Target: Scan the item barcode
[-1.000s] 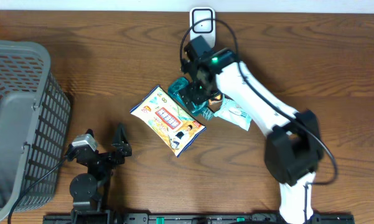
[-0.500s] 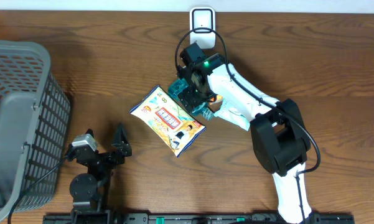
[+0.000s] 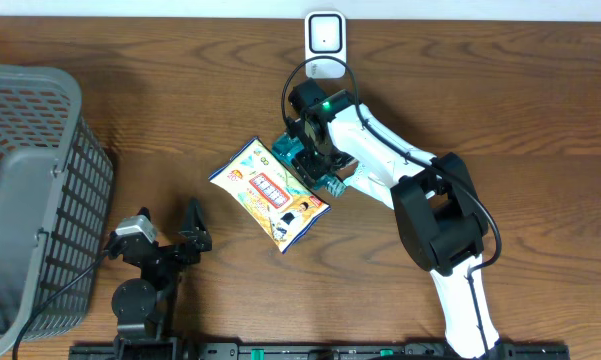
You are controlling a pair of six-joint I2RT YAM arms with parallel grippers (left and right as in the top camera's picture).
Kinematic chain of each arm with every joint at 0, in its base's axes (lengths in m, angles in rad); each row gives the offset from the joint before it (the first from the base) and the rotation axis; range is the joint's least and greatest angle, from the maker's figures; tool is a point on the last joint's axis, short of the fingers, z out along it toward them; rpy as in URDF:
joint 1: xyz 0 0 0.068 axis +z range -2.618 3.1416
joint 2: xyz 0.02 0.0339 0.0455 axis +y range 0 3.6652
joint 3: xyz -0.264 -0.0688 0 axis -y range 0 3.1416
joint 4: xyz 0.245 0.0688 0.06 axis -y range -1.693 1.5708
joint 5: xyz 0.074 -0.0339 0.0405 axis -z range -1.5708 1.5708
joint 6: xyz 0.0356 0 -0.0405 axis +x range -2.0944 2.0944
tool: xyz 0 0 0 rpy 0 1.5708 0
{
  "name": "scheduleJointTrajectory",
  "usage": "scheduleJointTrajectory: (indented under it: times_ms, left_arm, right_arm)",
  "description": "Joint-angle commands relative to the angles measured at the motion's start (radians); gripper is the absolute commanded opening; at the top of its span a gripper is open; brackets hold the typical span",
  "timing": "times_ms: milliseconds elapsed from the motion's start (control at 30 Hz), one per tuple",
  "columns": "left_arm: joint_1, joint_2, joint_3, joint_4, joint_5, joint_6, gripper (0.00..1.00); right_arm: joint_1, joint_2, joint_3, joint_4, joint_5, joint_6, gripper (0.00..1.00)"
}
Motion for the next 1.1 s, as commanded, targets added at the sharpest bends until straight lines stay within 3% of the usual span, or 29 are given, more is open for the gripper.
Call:
scheduleJointTrajectory:
  times_ms: [0,233,367,767,1067]
  left_arm:
    - [0.003,-0.008,-0.018,-0.030,0.006,0.002,0.97]
    - [0.003,-0.008,-0.018,-0.030,0.006,0.002,0.97]
    - [0.003,-0.008,-0.018,-0.030,0.006,0.002,0.97]
    - [0.003,-0.008,-0.018,-0.030,0.006,0.002,0.97]
    - [0.003,-0.008,-0.018,-0.030,0.006,0.002,0.97]
  right_arm:
    - [0.002,0.058,-0.011,-0.015,-0.024,-0.019,0.70]
    - [0.003,0.056,-0.005,-0.087,-0.034,-0.011,0.47]
    - [0.001,0.051,0.047,-0.197,-0.097,-0.010,0.41]
    - [-0.016,0.048,0.290,-0.627,-0.145,0.015,0.29]
    - [-0.025,0.044,0.288,-0.684,-0.187,0.048,0.28]
